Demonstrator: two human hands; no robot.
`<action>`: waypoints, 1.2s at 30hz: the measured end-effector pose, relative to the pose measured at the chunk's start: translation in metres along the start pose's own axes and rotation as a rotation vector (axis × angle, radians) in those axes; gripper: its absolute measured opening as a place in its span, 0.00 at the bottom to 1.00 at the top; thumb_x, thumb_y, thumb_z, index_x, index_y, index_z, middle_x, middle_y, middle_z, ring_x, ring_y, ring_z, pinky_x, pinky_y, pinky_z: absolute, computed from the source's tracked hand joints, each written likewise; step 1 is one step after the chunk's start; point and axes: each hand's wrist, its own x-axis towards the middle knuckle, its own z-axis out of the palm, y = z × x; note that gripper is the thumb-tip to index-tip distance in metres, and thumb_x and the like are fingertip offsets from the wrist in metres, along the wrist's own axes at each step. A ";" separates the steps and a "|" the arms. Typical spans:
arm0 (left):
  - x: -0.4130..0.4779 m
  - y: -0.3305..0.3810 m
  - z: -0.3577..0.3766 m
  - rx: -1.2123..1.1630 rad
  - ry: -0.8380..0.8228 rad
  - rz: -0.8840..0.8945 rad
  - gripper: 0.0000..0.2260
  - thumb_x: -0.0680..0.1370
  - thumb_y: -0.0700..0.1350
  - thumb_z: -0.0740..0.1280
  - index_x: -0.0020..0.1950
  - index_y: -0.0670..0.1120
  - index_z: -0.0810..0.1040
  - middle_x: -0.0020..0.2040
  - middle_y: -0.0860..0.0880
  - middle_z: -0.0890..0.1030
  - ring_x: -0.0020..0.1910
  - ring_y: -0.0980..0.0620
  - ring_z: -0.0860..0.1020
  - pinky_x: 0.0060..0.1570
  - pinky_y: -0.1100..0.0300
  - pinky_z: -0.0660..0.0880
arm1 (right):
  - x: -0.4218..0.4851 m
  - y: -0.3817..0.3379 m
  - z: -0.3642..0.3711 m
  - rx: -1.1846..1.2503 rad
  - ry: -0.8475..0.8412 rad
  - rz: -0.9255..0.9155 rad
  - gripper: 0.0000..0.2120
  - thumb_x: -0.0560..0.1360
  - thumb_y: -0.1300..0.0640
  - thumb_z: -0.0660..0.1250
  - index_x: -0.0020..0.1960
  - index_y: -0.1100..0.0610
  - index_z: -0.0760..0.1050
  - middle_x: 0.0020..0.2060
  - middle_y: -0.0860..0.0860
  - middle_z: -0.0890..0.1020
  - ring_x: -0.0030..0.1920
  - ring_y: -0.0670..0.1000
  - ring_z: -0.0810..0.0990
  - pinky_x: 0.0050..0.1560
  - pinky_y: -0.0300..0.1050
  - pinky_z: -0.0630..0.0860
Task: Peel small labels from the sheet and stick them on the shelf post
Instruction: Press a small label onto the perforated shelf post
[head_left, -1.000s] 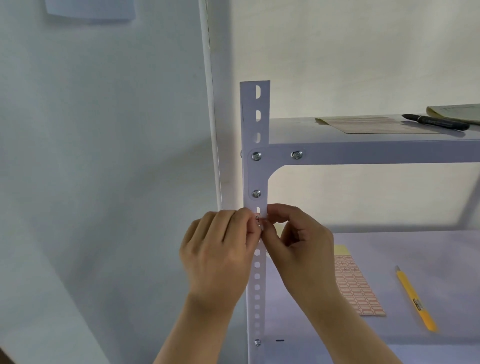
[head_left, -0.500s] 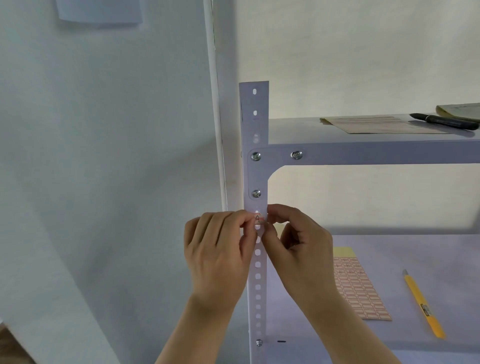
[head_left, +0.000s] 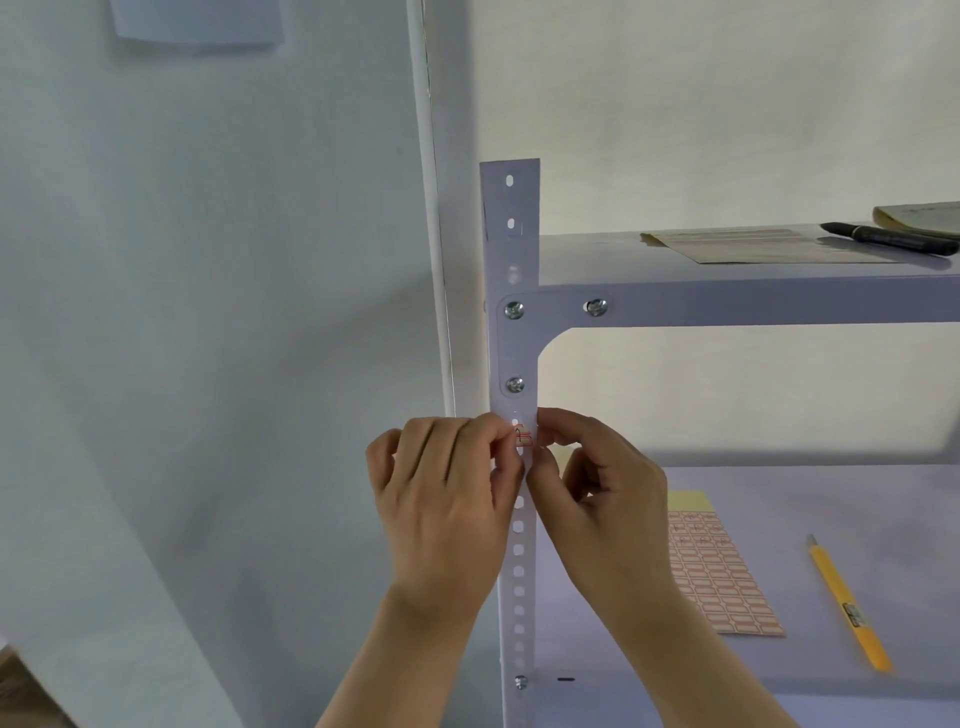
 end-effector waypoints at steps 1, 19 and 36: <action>-0.001 0.001 0.000 -0.006 -0.018 -0.008 0.08 0.80 0.45 0.68 0.42 0.46 0.83 0.35 0.52 0.82 0.37 0.46 0.79 0.44 0.51 0.70 | 0.000 0.000 0.000 -0.004 0.001 0.002 0.06 0.73 0.60 0.71 0.50 0.55 0.82 0.36 0.35 0.78 0.24 0.44 0.69 0.30 0.26 0.63; -0.006 -0.007 -0.004 -0.039 0.063 0.022 0.01 0.75 0.45 0.76 0.45 0.49 0.88 0.39 0.54 0.86 0.38 0.46 0.82 0.43 0.49 0.72 | -0.004 -0.001 -0.002 0.002 -0.011 0.037 0.10 0.72 0.61 0.69 0.53 0.52 0.82 0.41 0.41 0.84 0.23 0.46 0.68 0.29 0.32 0.66; 0.000 -0.002 -0.007 -0.071 -0.144 0.017 0.08 0.80 0.45 0.66 0.41 0.46 0.80 0.37 0.52 0.81 0.39 0.46 0.79 0.48 0.52 0.68 | -0.005 -0.008 -0.005 0.019 -0.014 0.076 0.11 0.72 0.56 0.66 0.52 0.50 0.83 0.35 0.34 0.80 0.23 0.44 0.69 0.29 0.27 0.64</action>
